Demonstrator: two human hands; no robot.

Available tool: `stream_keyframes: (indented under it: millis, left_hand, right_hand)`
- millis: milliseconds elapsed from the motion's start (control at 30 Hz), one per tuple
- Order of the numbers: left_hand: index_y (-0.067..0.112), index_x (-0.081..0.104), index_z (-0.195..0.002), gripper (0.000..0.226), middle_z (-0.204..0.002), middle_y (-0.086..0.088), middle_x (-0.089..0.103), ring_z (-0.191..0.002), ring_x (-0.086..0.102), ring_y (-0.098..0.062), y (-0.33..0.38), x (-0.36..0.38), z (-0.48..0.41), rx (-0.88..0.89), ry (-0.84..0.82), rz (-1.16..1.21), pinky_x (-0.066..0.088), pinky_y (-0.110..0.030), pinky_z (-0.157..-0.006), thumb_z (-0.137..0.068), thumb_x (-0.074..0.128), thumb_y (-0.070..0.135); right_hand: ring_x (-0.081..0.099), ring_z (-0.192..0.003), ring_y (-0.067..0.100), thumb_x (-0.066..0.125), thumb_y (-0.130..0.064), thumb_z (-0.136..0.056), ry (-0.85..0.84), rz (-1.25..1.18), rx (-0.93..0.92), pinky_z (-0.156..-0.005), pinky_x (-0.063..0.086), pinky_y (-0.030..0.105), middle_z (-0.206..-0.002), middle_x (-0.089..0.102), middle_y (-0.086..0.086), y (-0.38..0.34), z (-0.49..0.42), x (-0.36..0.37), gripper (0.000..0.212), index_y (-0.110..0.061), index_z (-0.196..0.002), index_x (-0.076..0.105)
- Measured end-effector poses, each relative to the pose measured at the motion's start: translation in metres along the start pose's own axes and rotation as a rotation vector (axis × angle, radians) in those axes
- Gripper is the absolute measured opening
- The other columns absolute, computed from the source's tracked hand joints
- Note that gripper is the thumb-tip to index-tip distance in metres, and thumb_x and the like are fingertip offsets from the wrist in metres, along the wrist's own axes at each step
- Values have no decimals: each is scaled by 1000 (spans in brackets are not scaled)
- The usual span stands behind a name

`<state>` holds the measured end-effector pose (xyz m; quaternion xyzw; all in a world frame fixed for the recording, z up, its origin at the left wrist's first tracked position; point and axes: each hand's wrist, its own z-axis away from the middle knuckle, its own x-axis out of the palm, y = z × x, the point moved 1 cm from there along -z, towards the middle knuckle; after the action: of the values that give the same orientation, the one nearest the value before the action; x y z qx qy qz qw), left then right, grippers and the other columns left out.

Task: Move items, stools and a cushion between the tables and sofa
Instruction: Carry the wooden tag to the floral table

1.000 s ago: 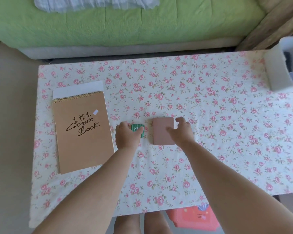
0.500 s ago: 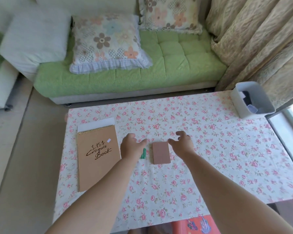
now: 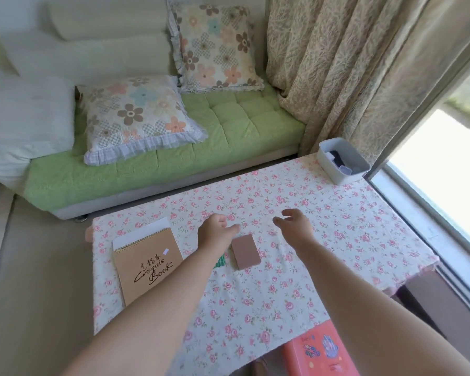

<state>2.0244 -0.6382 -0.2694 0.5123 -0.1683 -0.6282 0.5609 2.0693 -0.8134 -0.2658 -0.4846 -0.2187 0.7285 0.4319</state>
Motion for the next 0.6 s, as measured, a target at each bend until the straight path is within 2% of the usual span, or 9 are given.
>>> stream_keyframes:
  millis: [100,200,233,367,467,533,600]
  left_hand:
    - [10,54,-121,45,-122,-6,60,-101,57,-19,0,-7,9,64,-62,-9,45,-29,-81,-82,70,26]
    - [11,55,-120,42,-120,-6,61,-96,55,-16,4,-12,18,142,-143,-29,44,-27,-80,-82,69,23]
    - [11,54,-121,42,-120,-6,61,-96,55,-16,7,-12,21,166,-170,-43,44,-27,-80,-83,68,23]
    - [8,53,-123,47,-118,-7,60,-97,55,-18,24,5,44,267,-326,-98,48,-30,-83,-82,69,23]
    - [8,55,-121,46,-108,-3,59,-95,55,-17,37,32,72,331,-438,-121,44,-27,-79,-80,70,24]
    - [7,55,-121,47,-107,-4,59,-96,56,-18,41,44,83,344,-480,-95,45,-28,-82,-80,71,23]
    - [6,55,-121,47,-109,-5,60,-98,57,-20,46,70,112,402,-603,-137,48,-30,-86,-80,71,22]
  right_hand:
    - [57,-85,19,59,-26,-88,63,-75,39,-71,48,31,-125,58,10,5,25,3,45,-13,-129,48]
    - [55,-67,12,59,-24,-88,149,-181,75,-58,45,25,-121,59,10,12,52,7,43,-11,-128,50]
    - [54,-67,12,60,-23,-88,173,-208,84,-59,45,25,-119,60,10,13,58,6,42,-11,-127,51]
    - [56,-80,16,61,-24,-87,296,-292,146,-78,50,35,-115,59,7,31,95,-8,42,-12,-127,51]
    - [57,-83,17,62,-24,-86,438,-356,166,-80,50,37,-108,60,8,53,127,-35,42,-11,-125,53]
    - [58,-86,19,63,-23,-86,476,-374,181,-81,49,36,-109,62,10,60,139,-48,41,-10,-124,54]
    - [59,-90,20,63,-23,-85,605,-405,232,-83,49,37,-111,63,10,85,169,-71,40,-10,-122,55]
